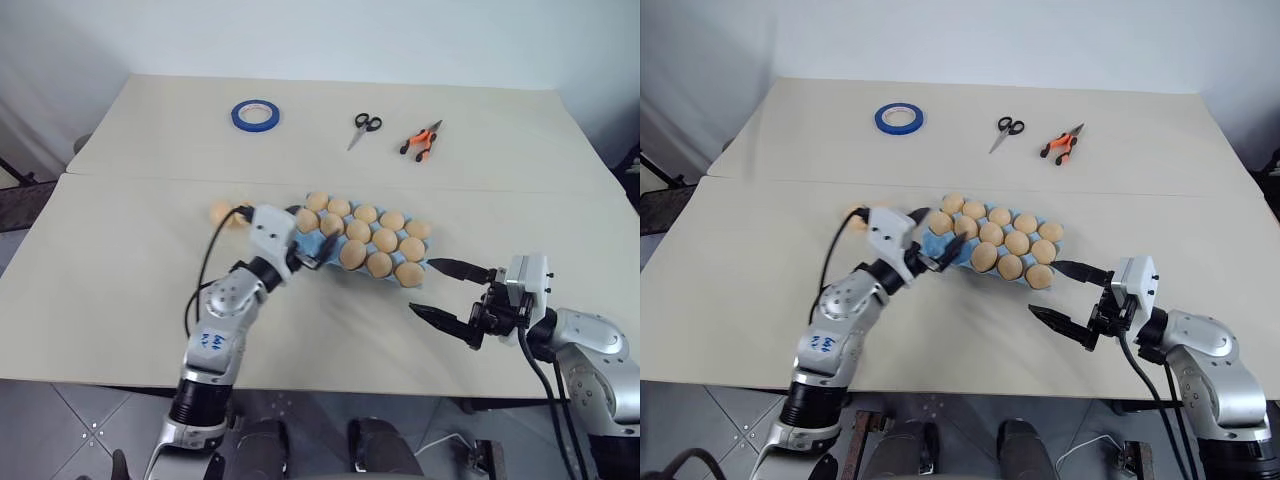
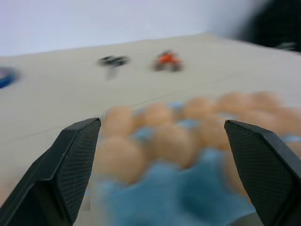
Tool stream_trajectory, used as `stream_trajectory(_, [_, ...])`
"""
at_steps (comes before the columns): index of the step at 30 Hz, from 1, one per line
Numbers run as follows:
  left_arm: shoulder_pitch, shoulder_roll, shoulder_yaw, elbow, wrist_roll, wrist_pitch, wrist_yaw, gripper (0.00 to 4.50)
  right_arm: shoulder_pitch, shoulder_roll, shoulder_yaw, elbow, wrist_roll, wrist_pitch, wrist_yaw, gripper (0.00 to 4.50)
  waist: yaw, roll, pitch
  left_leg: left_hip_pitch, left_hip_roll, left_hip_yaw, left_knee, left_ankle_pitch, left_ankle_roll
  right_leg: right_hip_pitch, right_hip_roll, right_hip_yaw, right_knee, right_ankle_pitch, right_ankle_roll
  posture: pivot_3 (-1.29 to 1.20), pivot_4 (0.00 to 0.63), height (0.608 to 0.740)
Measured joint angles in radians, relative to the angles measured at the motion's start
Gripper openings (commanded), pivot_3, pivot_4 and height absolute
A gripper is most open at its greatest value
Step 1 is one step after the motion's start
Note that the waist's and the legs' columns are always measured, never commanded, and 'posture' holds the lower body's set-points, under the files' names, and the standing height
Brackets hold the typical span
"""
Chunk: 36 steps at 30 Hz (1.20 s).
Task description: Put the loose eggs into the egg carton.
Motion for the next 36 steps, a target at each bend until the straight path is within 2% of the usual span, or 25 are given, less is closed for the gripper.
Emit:
stream_trajectory(4, [0.005, 0.054, 0.086, 0.005, 0.001, -0.006, 0.029, 4.49, 0.048, 0.053, -0.003, -0.023, 0.001, -0.041, -0.033, 4.50, 0.004, 0.000, 0.000, 0.000, 0.000, 0.000, 0.000, 0.000, 0.000, 0.000, 0.000, -0.001, 0.000, 0.000, 0.000, 0.00, 0.150, 0.740])
stream_trajectory(10, [0.004, 0.144, 0.157, 0.085, 0.003, -0.070, 0.023, 4.49, 0.220, 0.061, -0.004, -0.054, 0.000, -0.093, -0.012, 4.50, 0.003, 0.000, 0.000, 0.000, 0.000, 0.000, 0.000, -0.001, 0.000, 0.000, 0.000, -0.001, -0.001, 0.000, 0.000, 0.00, 0.150, 0.740])
stream_trajectory(13, [0.004, 0.189, 0.174, 0.146, 0.004, -0.125, 0.002, 4.49, 0.252, 0.061, -0.012, -0.053, 0.000, -0.116, 0.003, 4.50, -0.003, 0.000, 0.000, 0.001, 0.000, 0.002, 0.000, -0.001, 0.000, 0.000, 0.000, -0.001, 0.000, 0.000, 0.000, 0.00, 0.150, 0.740])
stream_trajectory(20, [-0.022, 0.224, 0.198, 0.322, 0.004, -0.200, -0.012, 4.49, 0.235, 0.061, -0.026, -0.036, -0.001, -0.144, 0.006, 4.50, 0.001, 0.000, 0.000, 0.002, 0.001, 0.001, -0.001, -0.002, 0.003, 0.000, 0.000, -0.001, 0.002, 0.000, -0.001, 0.00, 0.150, 0.740])
stream_trajectory(26, [-0.032, 0.233, 0.203, 0.353, 0.004, -0.235, -0.007, 4.49, 0.234, 0.061, -0.026, -0.032, -0.002, -0.150, 0.003, 4.50, 0.001, 0.000, 0.000, 0.001, 0.001, 0.001, -0.001, -0.001, -0.001, 0.000, 0.000, -0.001, 0.000, 0.001, -0.001, 0.00, 0.150, 0.740])
stream_trajectory(36, [-0.064, 0.237, 0.192, 0.496, 0.006, -0.317, -0.025, 4.49, 0.196, 0.059, -0.026, -0.009, -0.010, -0.156, 0.003, 4.50, 0.001, 0.000, 0.000, 0.001, 0.001, 0.002, -0.001, -0.001, 0.002, -0.002, 0.000, -0.003, 0.002, 0.001, -0.001, 0.00, 0.150, 0.740])
